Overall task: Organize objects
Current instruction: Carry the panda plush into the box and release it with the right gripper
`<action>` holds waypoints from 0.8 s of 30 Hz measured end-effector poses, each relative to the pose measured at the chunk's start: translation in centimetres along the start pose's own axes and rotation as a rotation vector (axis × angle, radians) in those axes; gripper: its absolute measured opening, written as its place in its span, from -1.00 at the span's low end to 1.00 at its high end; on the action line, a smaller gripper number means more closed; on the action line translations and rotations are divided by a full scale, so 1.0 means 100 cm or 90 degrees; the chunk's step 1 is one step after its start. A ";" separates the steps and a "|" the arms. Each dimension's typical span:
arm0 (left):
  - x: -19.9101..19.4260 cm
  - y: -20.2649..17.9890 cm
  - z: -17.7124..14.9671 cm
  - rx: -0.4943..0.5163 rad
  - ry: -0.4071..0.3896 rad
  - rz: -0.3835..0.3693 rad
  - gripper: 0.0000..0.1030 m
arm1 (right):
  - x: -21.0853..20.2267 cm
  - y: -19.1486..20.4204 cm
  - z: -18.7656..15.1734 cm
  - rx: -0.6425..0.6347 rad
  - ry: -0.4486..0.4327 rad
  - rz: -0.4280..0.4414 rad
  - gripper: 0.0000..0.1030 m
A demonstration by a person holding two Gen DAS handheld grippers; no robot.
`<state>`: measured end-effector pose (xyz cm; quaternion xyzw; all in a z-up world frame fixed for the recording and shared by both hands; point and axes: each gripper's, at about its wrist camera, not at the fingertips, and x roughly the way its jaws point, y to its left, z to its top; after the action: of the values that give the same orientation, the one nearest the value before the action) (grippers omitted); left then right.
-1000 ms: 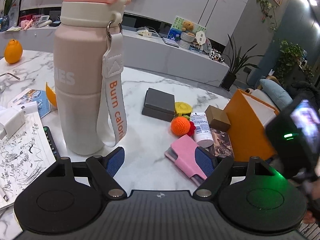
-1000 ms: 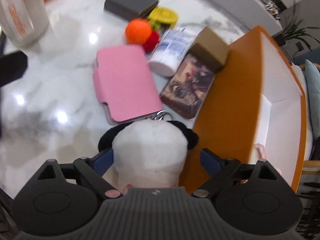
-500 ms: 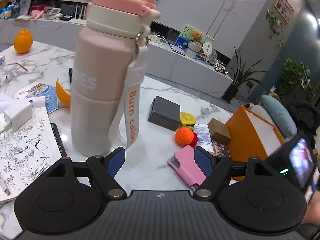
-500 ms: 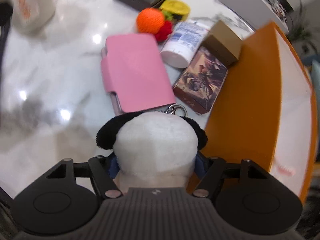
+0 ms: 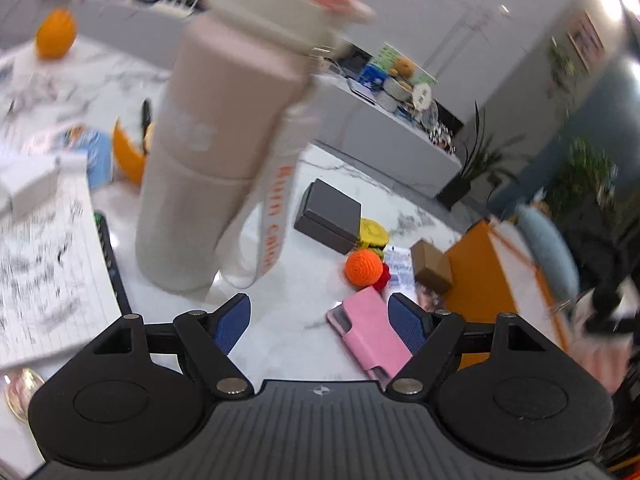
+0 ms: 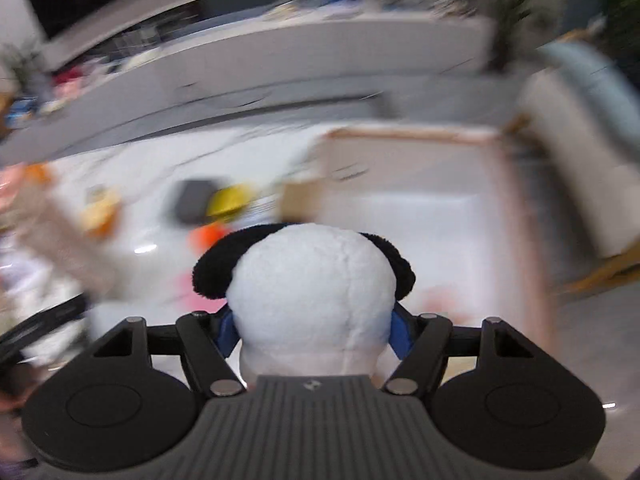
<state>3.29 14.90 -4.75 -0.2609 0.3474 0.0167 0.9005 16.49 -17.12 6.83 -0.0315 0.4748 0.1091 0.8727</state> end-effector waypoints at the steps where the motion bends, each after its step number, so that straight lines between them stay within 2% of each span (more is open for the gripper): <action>1: 0.001 -0.006 -0.002 0.023 -0.003 0.009 0.74 | 0.001 -0.009 0.002 -0.001 -0.005 -0.036 0.38; 3: 0.003 -0.018 -0.008 0.068 -0.005 0.023 0.74 | 0.012 -0.024 0.006 -0.028 -0.004 -0.089 0.38; 5: 0.007 -0.026 -0.012 0.096 0.001 0.026 0.74 | 0.027 -0.035 0.008 -0.059 -0.001 -0.116 0.38; 9: 0.017 -0.032 -0.018 0.116 0.028 0.031 0.74 | 0.069 -0.047 0.009 -0.099 0.059 -0.168 0.38; 11: 0.019 -0.035 -0.020 0.127 0.032 0.038 0.74 | 0.081 -0.041 0.004 -0.153 0.081 -0.194 0.38; 14: 0.021 -0.036 -0.023 0.141 0.036 0.048 0.74 | 0.104 -0.031 -0.005 -0.211 0.129 -0.262 0.39; 18: 0.023 -0.037 -0.025 0.147 0.045 0.049 0.74 | 0.122 -0.032 -0.019 -0.240 0.151 -0.296 0.39; 20: 0.023 -0.037 -0.025 0.152 0.049 0.051 0.74 | 0.127 -0.034 -0.021 -0.218 0.170 -0.272 0.39; 22: 0.024 -0.037 -0.025 0.151 0.051 0.052 0.74 | 0.128 -0.046 -0.014 -0.124 0.186 -0.200 0.38; 24: 0.024 -0.037 -0.025 0.149 0.053 0.050 0.74 | 0.123 -0.060 -0.011 -0.020 0.205 -0.102 0.38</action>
<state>4.38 10.17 -6.12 -0.1403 0.3943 0.0004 0.9082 23.43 -21.17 -4.35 -0.0998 0.6026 0.0405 0.7908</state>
